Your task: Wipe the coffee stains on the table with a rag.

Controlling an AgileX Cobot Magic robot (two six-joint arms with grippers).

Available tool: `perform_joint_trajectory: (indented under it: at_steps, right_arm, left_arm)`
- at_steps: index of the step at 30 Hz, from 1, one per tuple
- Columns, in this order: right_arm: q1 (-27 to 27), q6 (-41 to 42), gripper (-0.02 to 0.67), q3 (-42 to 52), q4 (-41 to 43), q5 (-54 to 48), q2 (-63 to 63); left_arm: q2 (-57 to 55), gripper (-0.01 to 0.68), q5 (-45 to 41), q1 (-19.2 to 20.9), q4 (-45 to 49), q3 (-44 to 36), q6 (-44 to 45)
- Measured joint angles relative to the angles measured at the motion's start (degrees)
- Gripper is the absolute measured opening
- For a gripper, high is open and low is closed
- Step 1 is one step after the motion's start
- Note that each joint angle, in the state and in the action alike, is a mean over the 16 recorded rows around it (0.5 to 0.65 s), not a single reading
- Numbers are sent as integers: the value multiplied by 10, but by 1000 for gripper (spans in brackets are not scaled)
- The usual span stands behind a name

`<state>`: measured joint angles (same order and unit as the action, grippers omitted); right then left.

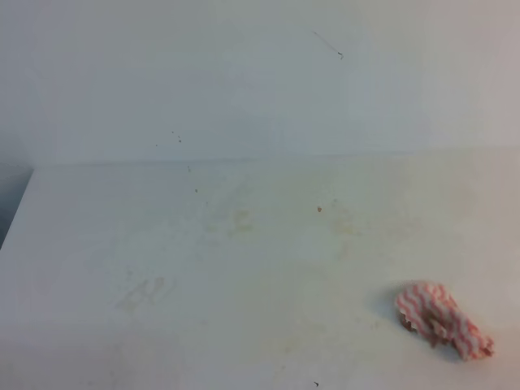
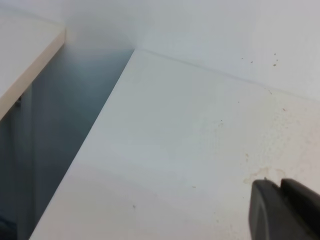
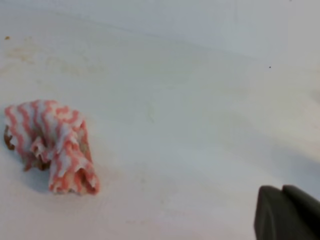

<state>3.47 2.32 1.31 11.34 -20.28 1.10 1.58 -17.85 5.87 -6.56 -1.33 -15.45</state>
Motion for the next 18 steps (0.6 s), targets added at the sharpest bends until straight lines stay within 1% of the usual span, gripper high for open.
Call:
perform_joint_trajectory:
  at_steps: [18]
  right_arm:
    - [0, 0, -2, 1, -37, 0, 0]
  left_arm:
    - [0, -4, 0, 0, 0, -1, 0]
